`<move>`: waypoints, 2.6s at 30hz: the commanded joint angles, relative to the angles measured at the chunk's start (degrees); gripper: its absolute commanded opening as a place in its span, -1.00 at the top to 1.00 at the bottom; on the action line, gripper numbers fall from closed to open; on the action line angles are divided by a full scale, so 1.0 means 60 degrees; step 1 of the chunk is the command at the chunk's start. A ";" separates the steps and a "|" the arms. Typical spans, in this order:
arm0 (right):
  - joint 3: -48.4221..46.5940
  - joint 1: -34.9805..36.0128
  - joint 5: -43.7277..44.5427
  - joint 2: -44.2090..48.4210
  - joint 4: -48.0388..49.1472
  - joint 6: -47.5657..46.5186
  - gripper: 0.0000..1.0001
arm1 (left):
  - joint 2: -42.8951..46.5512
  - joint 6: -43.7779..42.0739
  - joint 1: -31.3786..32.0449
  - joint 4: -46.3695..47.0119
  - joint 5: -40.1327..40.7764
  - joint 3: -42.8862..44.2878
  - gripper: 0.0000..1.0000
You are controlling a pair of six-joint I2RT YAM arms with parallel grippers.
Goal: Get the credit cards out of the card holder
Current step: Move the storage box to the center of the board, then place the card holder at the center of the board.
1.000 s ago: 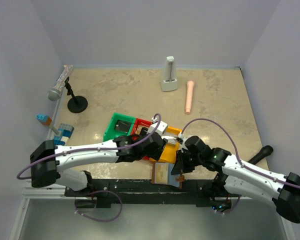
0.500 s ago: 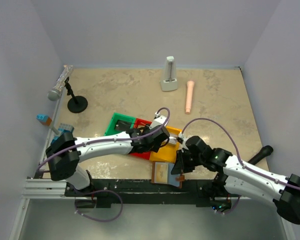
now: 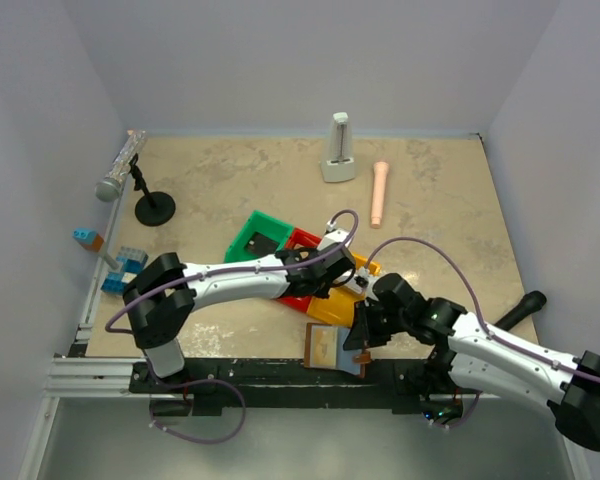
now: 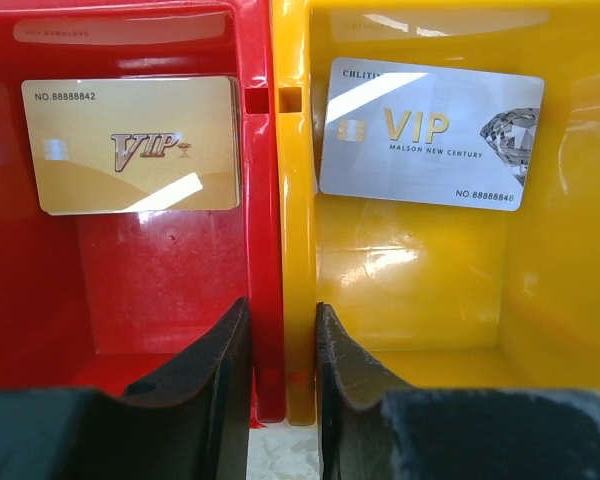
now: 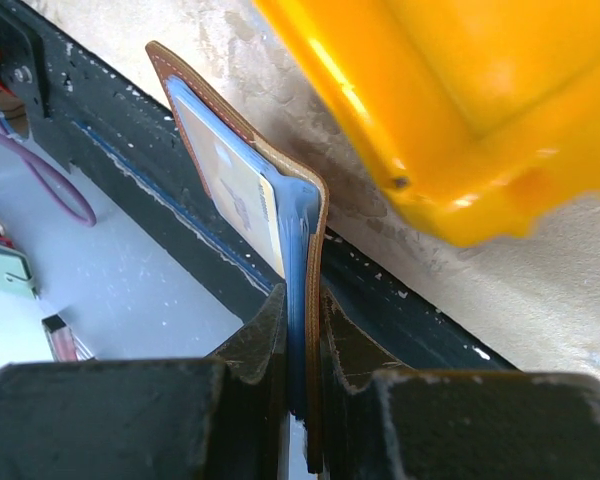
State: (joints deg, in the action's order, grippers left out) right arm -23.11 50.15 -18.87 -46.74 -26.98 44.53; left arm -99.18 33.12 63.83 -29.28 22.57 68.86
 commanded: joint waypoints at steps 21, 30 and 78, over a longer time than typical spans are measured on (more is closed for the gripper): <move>0.0073 0.0006 0.0187 0.0935 -0.0703 0.0004 1.00 | -0.2806 -0.0365 -0.1058 -0.0072 -0.1109 0.4577 1.00; 0.0088 0.0020 0.0391 0.0950 -0.0923 0.0063 1.00 | -0.3306 -0.0511 -0.1410 0.0162 -0.1652 0.5325 0.95; -0.1773 0.0006 -0.0092 -0.5481 0.4395 0.0092 1.00 | 0.5765 0.1994 -0.1440 0.6725 -0.5168 -0.7785 0.39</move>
State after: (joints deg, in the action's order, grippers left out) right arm -32.45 50.15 -19.70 -78.54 -2.50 45.39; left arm -60.38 43.11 55.13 6.85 -7.25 21.58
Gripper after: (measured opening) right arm 0.114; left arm 0.317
